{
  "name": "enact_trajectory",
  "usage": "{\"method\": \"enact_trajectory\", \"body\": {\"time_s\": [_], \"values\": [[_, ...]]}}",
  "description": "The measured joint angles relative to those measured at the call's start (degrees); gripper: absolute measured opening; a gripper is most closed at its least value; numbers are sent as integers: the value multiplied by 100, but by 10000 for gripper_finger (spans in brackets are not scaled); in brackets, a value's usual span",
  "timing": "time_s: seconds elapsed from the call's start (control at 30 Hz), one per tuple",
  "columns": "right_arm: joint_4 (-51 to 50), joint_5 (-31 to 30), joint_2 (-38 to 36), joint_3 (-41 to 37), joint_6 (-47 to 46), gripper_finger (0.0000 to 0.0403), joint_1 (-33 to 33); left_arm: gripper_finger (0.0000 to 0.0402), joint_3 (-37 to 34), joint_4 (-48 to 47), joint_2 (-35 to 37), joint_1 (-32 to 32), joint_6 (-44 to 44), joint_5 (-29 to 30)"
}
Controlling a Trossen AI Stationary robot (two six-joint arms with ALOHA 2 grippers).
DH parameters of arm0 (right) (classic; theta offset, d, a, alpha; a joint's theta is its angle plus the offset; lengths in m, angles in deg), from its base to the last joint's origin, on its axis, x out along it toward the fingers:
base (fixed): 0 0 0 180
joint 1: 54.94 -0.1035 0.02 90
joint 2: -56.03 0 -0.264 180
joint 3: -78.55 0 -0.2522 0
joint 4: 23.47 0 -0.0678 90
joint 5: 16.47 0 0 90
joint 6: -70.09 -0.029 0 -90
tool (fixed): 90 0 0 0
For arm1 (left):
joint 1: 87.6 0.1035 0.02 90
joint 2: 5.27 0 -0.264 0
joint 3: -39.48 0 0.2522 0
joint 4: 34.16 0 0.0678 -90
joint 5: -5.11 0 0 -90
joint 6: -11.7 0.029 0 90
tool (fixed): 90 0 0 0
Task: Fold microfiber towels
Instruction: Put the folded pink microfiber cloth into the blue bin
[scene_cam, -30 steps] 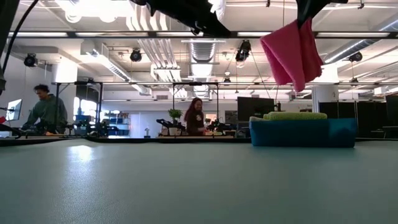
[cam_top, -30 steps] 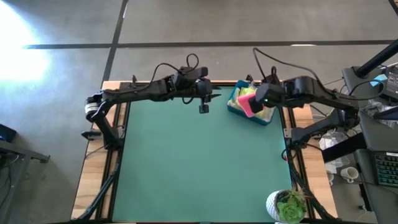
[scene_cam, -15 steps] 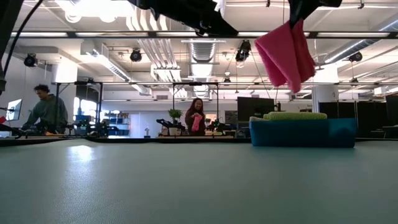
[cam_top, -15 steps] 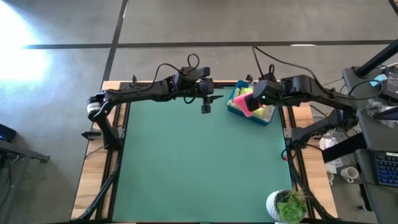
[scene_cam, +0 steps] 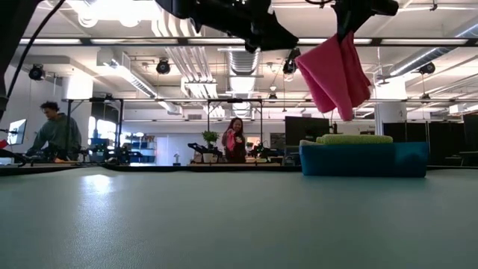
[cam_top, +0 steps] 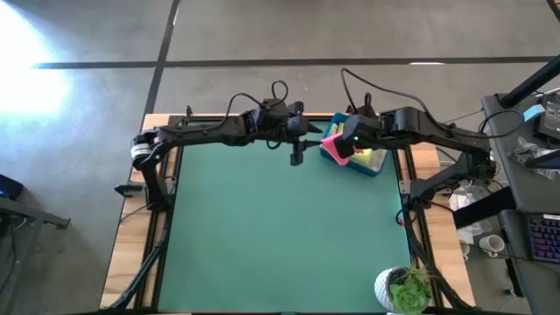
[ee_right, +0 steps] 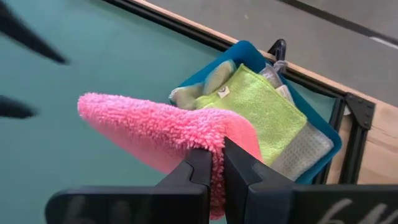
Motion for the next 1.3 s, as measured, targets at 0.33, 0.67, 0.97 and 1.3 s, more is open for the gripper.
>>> {"method": "enact_trajectory", "body": {"time_s": [0.33, 0.67, 0.97, 1.3], "values": [[208, 124, 38, 0, -42, 8, 0, 142, -7, -18, -355, -4, -291, 22], [283, 272, 38, 0, 9, 8, 0, 136, -11, 106, -490, 2, -279, 53], [252, 274, 38, 0, 306, 8, 0, 23, 33, 188, -490, -4, 440, 64], [-456, 718, 38, -24, 539, 8, -2, 2, 140, 404, -454, 23, 1576, 421]]}}
